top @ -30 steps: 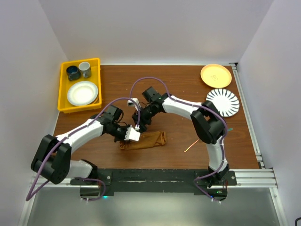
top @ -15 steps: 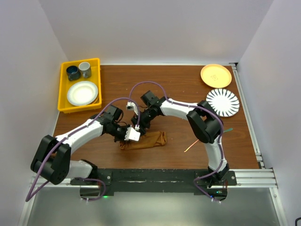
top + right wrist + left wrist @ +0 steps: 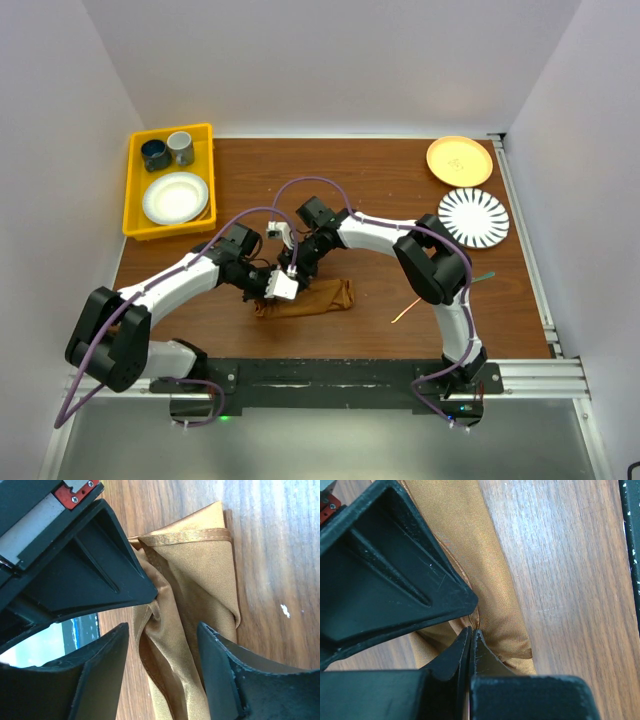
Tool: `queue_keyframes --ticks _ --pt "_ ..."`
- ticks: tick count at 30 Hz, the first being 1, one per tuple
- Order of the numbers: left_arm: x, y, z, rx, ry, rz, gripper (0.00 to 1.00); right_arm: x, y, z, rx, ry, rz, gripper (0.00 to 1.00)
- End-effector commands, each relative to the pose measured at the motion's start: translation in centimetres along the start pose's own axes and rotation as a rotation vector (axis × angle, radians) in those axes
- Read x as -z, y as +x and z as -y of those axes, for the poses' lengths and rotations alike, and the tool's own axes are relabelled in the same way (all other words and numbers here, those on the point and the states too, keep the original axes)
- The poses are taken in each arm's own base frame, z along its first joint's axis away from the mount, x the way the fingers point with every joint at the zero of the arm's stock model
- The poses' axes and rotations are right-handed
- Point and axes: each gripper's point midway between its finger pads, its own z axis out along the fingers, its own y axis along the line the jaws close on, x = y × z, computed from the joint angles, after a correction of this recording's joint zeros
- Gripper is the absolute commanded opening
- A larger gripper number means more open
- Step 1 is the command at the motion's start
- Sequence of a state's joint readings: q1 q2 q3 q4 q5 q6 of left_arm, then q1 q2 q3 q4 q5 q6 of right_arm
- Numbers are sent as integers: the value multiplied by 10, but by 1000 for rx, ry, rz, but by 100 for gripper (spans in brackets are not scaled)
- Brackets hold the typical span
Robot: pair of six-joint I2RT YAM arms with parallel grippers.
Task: Fold the napkin into a case and place the utensils inside
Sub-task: Stuff the smaller-rectangle-folded napkin at the center of the board.
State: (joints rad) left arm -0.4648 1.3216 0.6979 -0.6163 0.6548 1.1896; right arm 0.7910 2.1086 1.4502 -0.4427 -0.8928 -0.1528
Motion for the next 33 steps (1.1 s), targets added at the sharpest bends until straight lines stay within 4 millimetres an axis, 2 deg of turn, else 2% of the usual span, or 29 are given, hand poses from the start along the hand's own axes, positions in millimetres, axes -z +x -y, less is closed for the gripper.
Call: queue_keyframes --ticks 1,7,9,13,15,18,24,27,31,32,33 --pt "3 -11 -3 -33 -16 44 1 -4 6 -8 19 -44 -12 59" --pt "4 -12 -4 -30 -20 45 1 -7 18 -9 15 -49 -39 56" --pt "4 -12 -4 -30 -20 45 1 -6 19 -10 22 -44 -40 51" --pt "4 -13 -4 -22 -19 48 3 -7 18 -6 42 -28 -40 27" --pt "7 -16 -5 -9 -17 55 11 -7 20 -5 42 -30 -50 12" --pt "16 -26 -10 17 -31 82 23 -8 24 -4 39 -33 -65 0" --pt "44 -37 -21 92 -24 165 41 -7 26 -6 51 -33 -61 0" --pt "51 -32 -20 148 2 182 47 -6 26 -6 51 -36 -54 0" --pt "51 -20 -10 194 47 168 54 -6 25 -7 41 -47 -44 0" --pt "50 -19 -5 197 62 166 61 -5 25 -8 37 -49 -40 0" --pt "48 -17 0 207 76 164 63 -5 23 -10 43 -56 -30 0"
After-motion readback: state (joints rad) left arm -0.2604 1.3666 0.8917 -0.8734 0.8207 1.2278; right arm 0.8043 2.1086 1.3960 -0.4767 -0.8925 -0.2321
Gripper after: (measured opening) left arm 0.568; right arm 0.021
